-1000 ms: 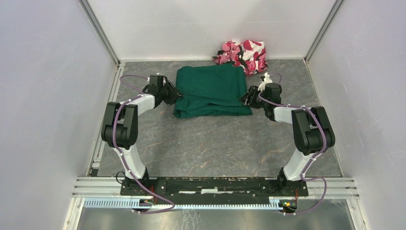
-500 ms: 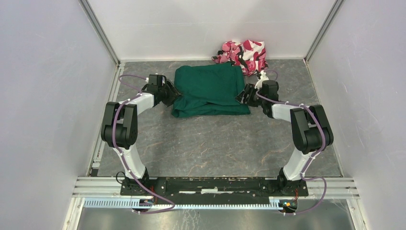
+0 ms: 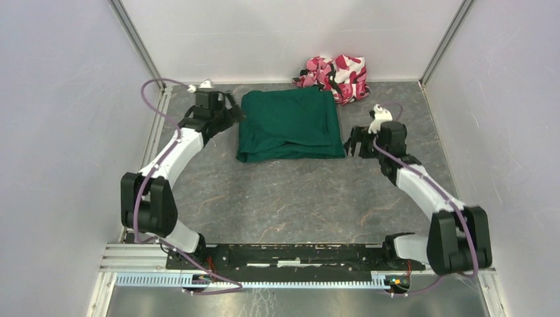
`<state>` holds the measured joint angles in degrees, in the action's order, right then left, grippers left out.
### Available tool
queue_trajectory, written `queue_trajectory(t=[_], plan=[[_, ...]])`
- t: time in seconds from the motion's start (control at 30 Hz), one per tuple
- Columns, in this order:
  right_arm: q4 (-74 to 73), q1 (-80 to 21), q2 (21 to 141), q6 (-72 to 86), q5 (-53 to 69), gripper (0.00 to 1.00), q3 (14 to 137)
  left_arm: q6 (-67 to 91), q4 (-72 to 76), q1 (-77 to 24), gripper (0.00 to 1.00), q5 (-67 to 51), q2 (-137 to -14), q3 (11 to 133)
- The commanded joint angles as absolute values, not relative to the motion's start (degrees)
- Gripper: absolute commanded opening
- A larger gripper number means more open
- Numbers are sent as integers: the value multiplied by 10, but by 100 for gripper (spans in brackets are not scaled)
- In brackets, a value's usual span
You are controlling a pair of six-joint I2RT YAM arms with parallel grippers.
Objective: Open and lay out the surgical kit
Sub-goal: Move the surgical kit at the center of the board, then open the surgical kit at the center of the board.
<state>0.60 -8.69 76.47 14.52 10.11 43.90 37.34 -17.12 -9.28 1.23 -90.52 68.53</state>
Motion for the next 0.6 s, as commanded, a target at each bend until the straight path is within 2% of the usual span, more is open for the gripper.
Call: queue_trajectory(t=[0.0,0.13,0.23,0.4,0.57], plan=[[-8,-87,667,114,79,87,332,234,-154,-231,100,60,-875,697],[-29,-88,562,106,26,83,282,139,-147,-371,100,100,-905,738],[-26,-88,491,135,44,81,254,65,-151,-445,97,152,-950,784],[-33,-88,368,155,47,80,211,-72,-187,-526,89,161,-1061,886],[-58,-87,295,139,18,80,192,-145,-214,-548,78,179,-1156,969]])
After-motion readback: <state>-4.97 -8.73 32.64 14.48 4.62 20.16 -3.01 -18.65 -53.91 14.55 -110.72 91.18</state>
